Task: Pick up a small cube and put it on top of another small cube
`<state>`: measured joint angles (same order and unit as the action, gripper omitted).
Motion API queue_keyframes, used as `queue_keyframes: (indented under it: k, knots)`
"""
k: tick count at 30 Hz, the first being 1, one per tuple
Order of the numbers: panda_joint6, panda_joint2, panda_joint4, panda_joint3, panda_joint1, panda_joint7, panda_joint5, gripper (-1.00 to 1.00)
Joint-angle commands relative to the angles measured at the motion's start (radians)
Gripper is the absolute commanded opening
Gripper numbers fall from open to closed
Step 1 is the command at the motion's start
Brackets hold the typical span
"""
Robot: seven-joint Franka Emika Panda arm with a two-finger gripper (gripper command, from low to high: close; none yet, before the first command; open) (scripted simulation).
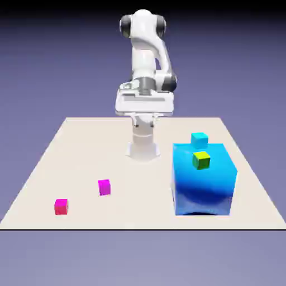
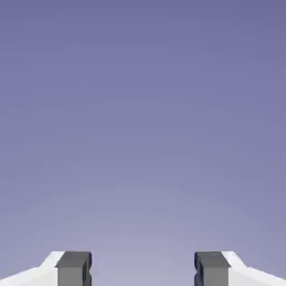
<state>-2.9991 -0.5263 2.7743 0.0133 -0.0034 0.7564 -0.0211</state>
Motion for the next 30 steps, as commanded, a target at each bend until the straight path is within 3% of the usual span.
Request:
queue_keyframes:
  k: [1, 30]
  knots:
    - [0.032, 0.036, -0.030, 0.011, -0.013, 0.013, -0.018, 0.00]
    - [0.944, 1.087, -0.888, 0.330, -0.383, 0.384, -0.525, 0.00]
